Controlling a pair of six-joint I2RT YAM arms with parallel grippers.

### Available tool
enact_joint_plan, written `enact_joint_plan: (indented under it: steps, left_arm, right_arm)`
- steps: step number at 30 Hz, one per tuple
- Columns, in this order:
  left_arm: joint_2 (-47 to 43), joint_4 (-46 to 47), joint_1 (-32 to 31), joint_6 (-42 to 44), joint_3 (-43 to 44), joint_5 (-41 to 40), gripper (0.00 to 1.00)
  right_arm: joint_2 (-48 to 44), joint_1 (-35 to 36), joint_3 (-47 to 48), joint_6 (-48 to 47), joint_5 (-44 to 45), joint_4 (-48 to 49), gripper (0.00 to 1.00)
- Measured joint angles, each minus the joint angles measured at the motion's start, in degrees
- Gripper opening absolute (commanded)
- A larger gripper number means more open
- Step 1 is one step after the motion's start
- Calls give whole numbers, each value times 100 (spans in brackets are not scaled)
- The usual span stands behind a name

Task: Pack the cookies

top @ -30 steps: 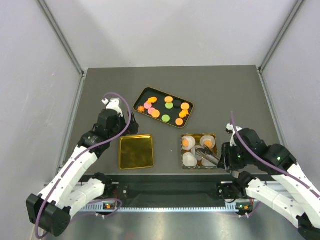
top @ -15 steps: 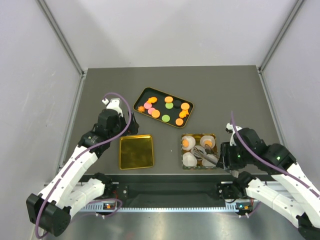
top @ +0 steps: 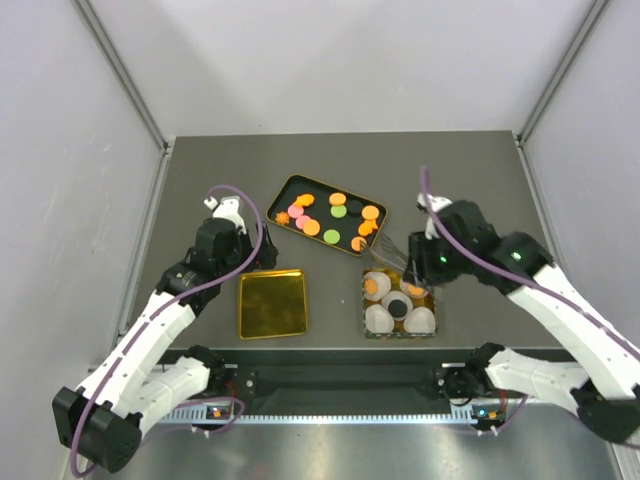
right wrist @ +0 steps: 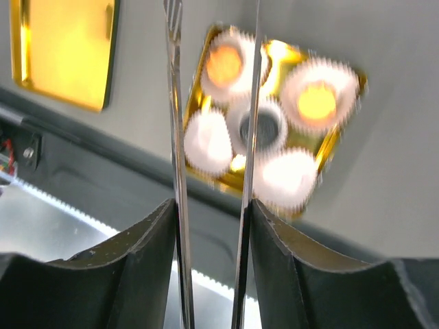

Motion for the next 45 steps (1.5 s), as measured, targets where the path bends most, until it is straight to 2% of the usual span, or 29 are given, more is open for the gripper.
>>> enact_joint_plan:
  steps: [7, 18, 25, 45]
  left_arm:
    - [0, 0, 2, 2, 0, -7, 99]
    - [-2, 0, 2, 0, 0, -24, 99]
    - [-2, 0, 2, 0, 0, -24, 99]
    - [-2, 0, 11, 0, 0, -24, 99]
  right_arm:
    - [2013, 0, 643, -389, 15, 1368, 42]
    - [4098, 11, 1884, -509, -282, 2354, 43]
    - [4594, 63, 2131, -507, -334, 2527, 45]
    - [4859, 367, 2142, -490, -131, 2570, 45]
